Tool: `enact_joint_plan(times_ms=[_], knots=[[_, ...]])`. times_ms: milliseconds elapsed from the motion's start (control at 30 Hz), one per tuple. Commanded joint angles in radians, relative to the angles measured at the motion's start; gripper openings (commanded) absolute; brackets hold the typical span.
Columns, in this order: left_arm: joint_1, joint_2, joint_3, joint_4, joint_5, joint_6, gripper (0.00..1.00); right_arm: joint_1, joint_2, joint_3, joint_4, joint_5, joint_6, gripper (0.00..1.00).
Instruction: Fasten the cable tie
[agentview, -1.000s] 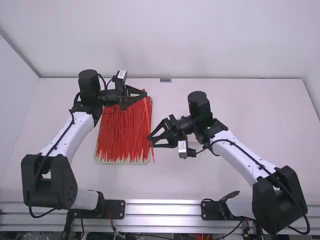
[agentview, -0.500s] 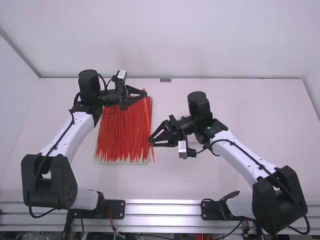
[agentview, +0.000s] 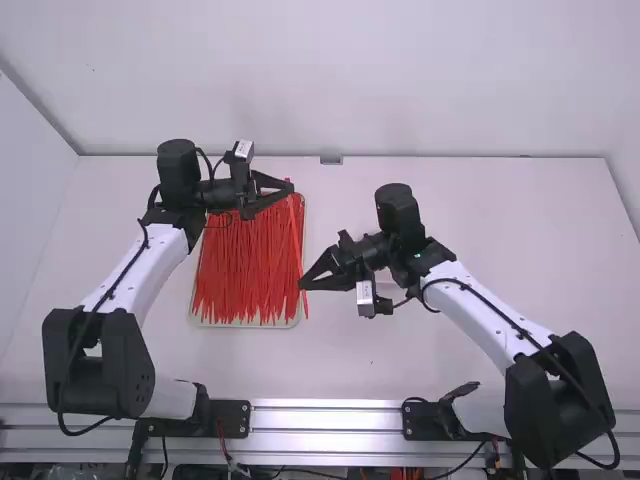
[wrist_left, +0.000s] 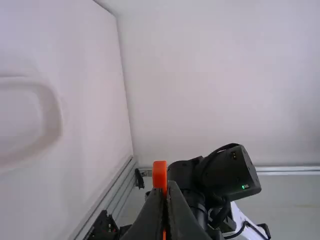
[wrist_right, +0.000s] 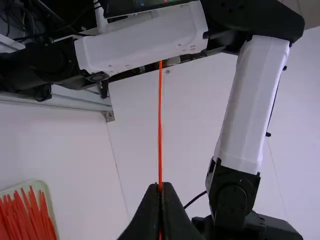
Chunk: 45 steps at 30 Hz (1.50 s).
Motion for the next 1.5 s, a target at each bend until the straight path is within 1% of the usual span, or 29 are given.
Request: enact_joint_plan(times_ms=[0, 800, 1067, 1300, 1467], knots=[[-0.001, -0.002, 0.026, -0.002, -0.004, 0.032, 0.02, 0.001, 0.006, 0.029, -0.002, -0.018, 0.007, 0.00], [-0.001, -0.002, 0.025, -0.003, -0.007, 0.087, 0.02, 0.000, 0.006, 0.029, -0.023, -0.003, 0.007, 0.00], [-0.001, -0.002, 0.025, -0.006, -0.006, 0.109, 0.02, -0.001, 0.006, 0.029, -0.076, -0.003, 0.006, 0.00], [0.000, -0.002, 0.025, -0.006, -0.004, 0.110, 0.02, -0.001, 0.006, 0.029, -0.072, 0.047, 0.007, 0.00], [-0.002, -0.002, 0.025, -0.006, -0.003, 0.132, 0.03, -0.001, 0.006, 0.029, -0.076, 0.047, 0.013, 0.00]])
